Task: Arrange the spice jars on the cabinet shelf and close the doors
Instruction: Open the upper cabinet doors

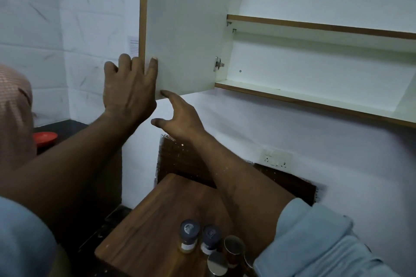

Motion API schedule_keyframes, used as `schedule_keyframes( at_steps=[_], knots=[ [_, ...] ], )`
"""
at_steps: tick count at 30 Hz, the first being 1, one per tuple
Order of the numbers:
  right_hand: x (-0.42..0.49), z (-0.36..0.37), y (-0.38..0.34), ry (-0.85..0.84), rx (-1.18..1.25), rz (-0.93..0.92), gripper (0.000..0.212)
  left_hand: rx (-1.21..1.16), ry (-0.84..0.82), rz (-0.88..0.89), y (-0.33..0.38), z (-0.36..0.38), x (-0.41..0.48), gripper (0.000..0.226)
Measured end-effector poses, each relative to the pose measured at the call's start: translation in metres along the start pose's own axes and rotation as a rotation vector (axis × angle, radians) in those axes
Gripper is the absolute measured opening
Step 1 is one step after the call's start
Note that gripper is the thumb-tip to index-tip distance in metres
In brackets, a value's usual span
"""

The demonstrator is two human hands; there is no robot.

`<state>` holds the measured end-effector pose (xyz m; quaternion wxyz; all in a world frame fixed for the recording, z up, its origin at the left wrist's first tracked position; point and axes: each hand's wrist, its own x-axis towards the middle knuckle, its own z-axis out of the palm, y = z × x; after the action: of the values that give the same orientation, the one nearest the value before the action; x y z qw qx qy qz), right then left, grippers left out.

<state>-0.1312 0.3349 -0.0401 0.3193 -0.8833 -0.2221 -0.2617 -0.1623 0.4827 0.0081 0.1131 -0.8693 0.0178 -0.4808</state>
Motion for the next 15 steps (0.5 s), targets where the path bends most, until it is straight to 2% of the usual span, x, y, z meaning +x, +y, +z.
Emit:
schedule_keyframes(
  at_steps=[4, 6, 10, 15],
  knots=[
    [-0.015, -0.026, 0.024, 0.023, -0.052, 0.051, 0.079, -0.011, 0.064, 0.085, 0.028, -0.008, -0.003, 0.029],
    [-0.025, -0.044, 0.039, 0.066, -0.103, 0.089, 0.075, -0.087, 0.071, 0.16, 0.046, -0.011, -0.002, 0.02],
    [-0.048, -0.084, 0.069, 0.125, -0.217, 0.144, 0.069, -0.237, -0.055, 0.374, 0.095, -0.01, 0.002, 0.038],
    [-0.091, -0.137, 0.105, 0.167, -0.355, 0.197, 0.064, -0.449, -0.187, 0.47, 0.173, -0.009, -0.004, 0.051]
  ],
)
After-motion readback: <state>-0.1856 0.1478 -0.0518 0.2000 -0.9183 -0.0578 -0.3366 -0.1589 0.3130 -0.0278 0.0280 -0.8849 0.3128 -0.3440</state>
